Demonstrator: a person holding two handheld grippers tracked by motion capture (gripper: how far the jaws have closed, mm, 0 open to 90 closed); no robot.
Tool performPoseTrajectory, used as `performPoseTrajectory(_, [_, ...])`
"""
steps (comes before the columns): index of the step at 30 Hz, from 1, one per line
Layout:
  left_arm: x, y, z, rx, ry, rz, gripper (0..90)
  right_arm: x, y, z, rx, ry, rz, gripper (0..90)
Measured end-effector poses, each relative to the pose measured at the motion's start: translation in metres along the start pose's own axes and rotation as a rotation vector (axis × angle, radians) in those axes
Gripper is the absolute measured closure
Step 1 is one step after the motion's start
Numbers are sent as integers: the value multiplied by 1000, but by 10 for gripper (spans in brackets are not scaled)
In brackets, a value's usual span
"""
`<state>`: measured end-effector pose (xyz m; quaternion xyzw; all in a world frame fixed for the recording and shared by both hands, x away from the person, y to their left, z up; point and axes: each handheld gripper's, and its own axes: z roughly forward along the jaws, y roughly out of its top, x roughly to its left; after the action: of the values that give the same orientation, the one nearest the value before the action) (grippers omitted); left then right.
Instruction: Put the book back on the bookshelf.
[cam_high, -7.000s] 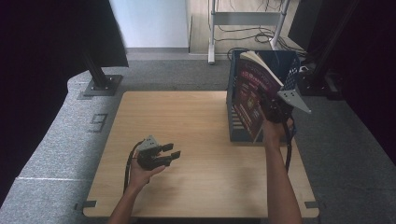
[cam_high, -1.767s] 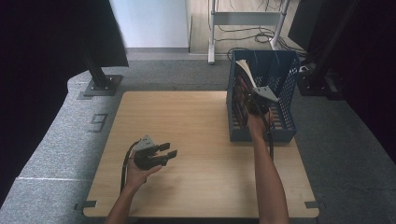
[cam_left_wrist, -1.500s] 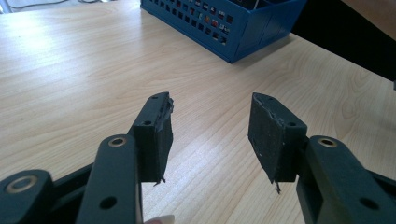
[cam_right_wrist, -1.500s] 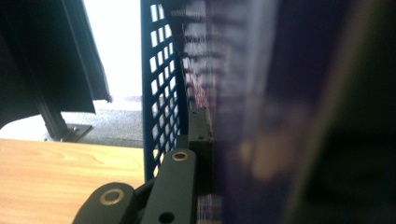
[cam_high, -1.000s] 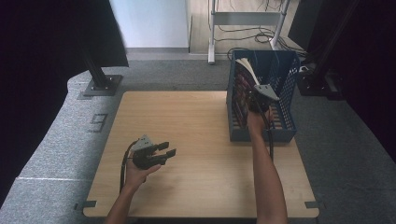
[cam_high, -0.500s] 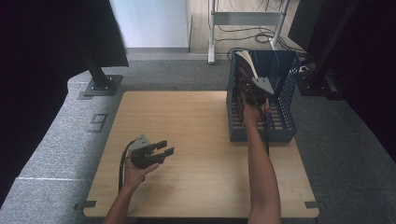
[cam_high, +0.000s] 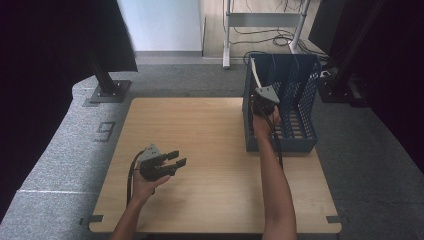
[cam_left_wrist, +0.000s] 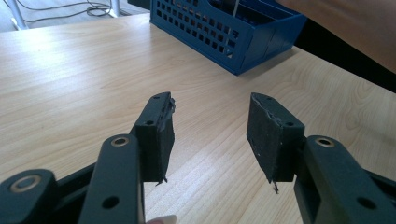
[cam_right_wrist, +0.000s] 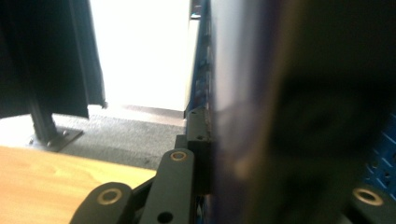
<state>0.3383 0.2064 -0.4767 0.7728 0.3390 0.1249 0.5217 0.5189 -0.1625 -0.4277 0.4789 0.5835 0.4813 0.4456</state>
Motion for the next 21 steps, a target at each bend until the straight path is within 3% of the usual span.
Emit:
performPoseTrajectory(5, [-3,0,2,8,-6,11,504,-1,2,-4,16,66,1,703])
performPoseTrajectory(10, [-5,0,3,12,-6,14,504,-3,4,-10,26,99,-15,649])
performPoseTrajectory(21, [-4,0,2,16,-4,12,503,-6,7,-15,44,118,12,584])
